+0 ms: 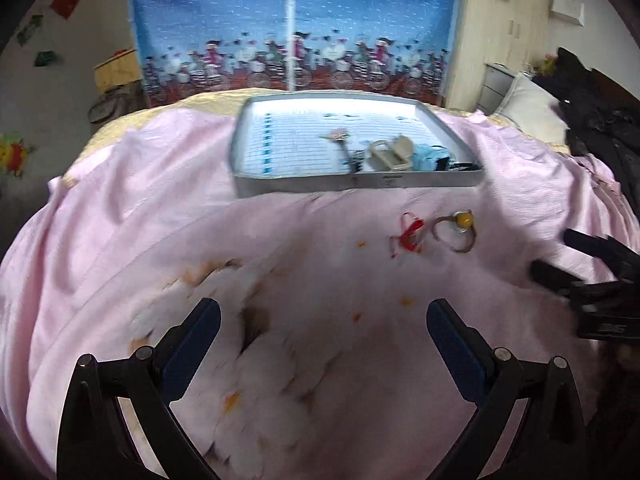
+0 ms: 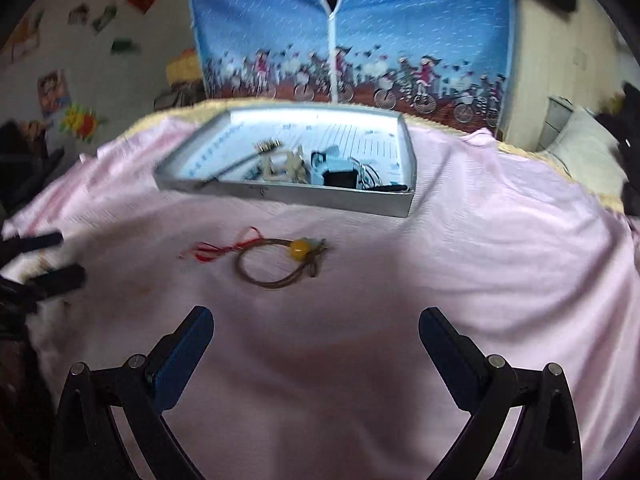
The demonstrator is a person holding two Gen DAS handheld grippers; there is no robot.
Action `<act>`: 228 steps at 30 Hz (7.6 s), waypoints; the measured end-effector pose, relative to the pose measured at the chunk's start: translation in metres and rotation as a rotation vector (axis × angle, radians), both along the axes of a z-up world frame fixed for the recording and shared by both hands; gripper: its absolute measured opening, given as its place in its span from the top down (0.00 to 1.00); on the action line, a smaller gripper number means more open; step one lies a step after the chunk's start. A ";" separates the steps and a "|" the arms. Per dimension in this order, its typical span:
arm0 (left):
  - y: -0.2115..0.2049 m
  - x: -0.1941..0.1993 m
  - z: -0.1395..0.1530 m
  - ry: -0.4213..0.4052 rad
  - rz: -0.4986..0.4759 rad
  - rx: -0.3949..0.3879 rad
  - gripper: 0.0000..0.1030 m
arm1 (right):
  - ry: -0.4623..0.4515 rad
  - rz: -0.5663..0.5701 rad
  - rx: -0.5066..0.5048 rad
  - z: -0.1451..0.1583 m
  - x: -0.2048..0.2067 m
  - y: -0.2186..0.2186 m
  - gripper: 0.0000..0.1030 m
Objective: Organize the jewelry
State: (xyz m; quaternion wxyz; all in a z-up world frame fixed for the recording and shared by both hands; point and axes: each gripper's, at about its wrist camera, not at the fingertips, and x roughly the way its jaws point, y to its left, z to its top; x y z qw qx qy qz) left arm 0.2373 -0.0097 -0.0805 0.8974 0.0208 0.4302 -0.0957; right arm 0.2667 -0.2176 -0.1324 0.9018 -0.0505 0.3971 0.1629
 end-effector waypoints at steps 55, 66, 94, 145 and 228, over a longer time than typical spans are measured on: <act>-0.072 0.066 -0.052 -0.005 -0.245 0.108 0.95 | -0.019 0.073 0.282 -0.017 0.070 -0.007 0.94; -0.039 0.088 0.012 -0.122 -0.122 -0.006 0.95 | -0.092 0.070 0.319 0.003 0.058 0.001 0.94; 0.042 0.171 -0.034 0.045 0.215 -0.248 0.94 | -0.062 0.041 0.344 -0.017 0.142 0.059 0.74; 0.031 -0.130 0.118 -0.542 0.203 -0.100 0.01 | -0.603 -0.017 0.325 0.099 -0.138 0.013 0.00; 0.050 -0.238 0.072 -0.502 0.254 -0.099 0.01 | -0.547 -0.164 0.184 0.078 -0.238 0.035 0.00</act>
